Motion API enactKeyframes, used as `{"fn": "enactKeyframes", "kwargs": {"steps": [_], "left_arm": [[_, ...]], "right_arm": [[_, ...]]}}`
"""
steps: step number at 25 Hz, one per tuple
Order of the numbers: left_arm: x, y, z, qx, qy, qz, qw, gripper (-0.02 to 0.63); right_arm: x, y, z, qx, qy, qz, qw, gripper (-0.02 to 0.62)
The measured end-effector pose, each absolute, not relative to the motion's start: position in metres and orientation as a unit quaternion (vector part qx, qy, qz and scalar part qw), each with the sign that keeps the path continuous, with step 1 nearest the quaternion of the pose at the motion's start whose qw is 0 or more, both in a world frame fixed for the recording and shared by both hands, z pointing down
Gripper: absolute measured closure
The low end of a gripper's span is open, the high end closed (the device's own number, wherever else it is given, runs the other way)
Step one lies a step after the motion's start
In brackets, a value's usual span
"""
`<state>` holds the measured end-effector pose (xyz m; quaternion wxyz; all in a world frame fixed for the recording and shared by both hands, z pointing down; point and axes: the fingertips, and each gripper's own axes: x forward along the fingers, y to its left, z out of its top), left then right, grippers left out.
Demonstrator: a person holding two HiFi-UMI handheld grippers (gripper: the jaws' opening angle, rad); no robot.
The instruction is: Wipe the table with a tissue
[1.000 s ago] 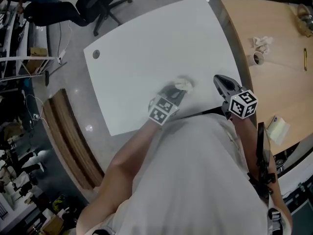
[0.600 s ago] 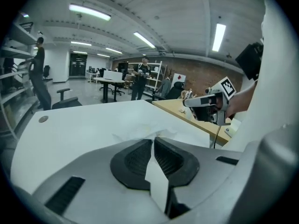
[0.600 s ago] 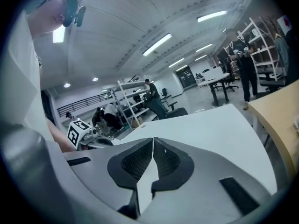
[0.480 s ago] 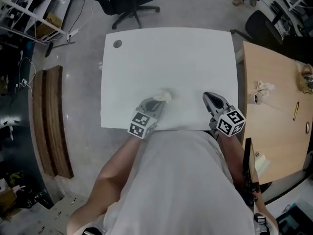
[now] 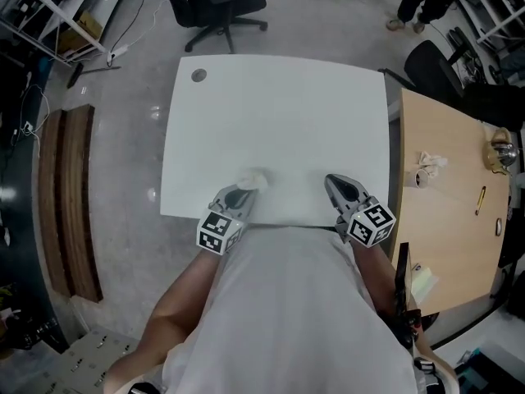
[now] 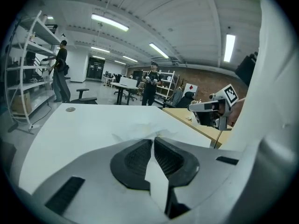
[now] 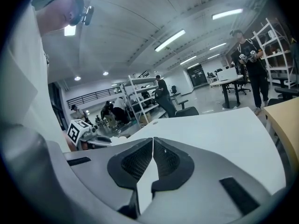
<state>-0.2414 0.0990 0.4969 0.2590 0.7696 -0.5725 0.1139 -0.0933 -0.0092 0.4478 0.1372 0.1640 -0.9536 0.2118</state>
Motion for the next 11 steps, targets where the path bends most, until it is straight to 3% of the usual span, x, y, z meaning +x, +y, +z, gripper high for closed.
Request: {"fn": "enactKeyframes", "kwargs": {"steps": [11], "left_arm": [[-0.254, 0.124, 0.485, 0.769, -0.578, 0.112, 0.249, 0.583]], "right_arm": [[-0.077, 0.009, 0.454, 0.181, -0.949, 0.216, 0.144, 0.577]]}}
